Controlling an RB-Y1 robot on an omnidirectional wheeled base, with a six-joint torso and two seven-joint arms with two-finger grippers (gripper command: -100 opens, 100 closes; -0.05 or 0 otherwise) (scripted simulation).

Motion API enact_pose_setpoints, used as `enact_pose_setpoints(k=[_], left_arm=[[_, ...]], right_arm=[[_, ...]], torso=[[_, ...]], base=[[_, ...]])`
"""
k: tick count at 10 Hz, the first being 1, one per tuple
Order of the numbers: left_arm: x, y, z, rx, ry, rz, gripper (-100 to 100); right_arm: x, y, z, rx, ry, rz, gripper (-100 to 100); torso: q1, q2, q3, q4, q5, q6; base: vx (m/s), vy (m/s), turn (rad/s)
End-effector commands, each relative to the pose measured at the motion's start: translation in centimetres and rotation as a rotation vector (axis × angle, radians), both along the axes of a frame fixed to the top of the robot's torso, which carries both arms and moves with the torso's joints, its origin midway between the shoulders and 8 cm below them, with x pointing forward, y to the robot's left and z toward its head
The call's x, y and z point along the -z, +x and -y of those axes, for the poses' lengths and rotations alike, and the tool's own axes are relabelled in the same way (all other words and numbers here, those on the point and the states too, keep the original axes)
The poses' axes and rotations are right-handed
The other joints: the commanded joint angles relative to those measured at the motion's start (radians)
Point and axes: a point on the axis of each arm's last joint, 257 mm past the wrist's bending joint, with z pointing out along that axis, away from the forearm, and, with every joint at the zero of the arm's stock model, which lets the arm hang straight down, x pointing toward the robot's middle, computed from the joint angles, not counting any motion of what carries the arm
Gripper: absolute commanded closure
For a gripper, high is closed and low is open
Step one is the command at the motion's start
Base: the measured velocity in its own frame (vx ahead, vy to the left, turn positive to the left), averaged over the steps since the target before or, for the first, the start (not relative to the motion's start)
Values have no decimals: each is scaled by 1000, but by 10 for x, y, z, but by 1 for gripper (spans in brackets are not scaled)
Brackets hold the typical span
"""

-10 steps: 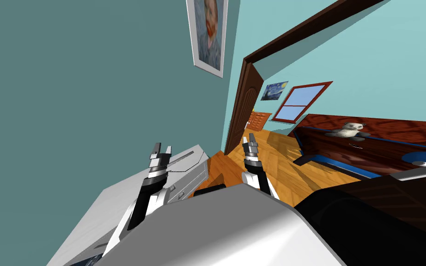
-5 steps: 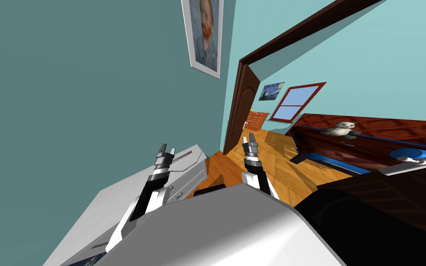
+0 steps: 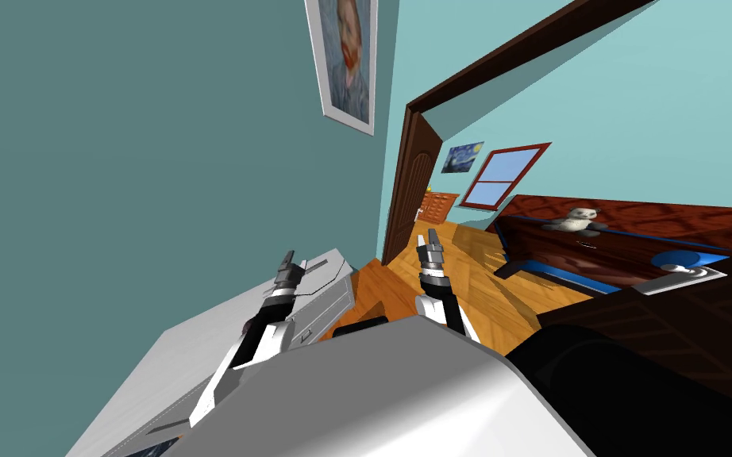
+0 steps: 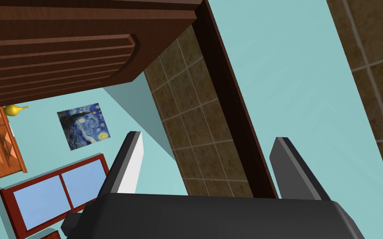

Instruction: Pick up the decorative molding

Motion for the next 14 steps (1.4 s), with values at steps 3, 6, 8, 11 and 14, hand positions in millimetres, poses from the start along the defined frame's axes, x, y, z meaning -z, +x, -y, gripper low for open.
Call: enact_pose_setpoints(k=[3,6,8,11,14], left_arm=[[46,8,-2,19,-62,-146,-100],[77,11,-1,34,-105,-248,-100],[95,11,-1,40,-126,-307,-100],[127,9,-2,48,-163,-415,-100],[157,4,-6,50,-195,-519,-100]], right_arm=[[0,0,0,0,0,0,0],[0,0,0,0,0,0,0],[0,0,0,0,0,0,0],[0,0,0,0,0,0,0],[0,0,0,0,0,0,0]], torso=[[0,0,0,0,0,0],[1,-1,0,0,0,0],[1,-1,0,0,0,0],[0,-2,-1,0,0,0],[1,-2,-1,0,0,0]], base=[[-6,-30,-22],[0,-27,-22],[9,-23,-14],[20,-36,-9],[31,-32,-1]])
